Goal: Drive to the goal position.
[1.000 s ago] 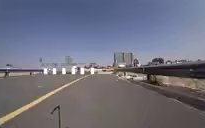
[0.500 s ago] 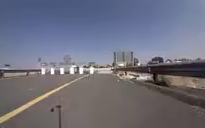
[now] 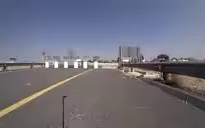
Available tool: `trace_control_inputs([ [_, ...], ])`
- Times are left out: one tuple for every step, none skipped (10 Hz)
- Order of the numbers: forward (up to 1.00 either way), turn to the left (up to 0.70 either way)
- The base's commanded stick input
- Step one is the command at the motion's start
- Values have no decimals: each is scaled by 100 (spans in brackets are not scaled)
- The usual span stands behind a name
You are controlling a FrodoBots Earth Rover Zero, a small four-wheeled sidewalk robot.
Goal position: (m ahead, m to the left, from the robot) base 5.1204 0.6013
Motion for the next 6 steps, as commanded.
trace_control_inputs([
  [100,0],
  [100,0],
  [100,0],
  [100,0],
  [100,0],
  [100,0],
])
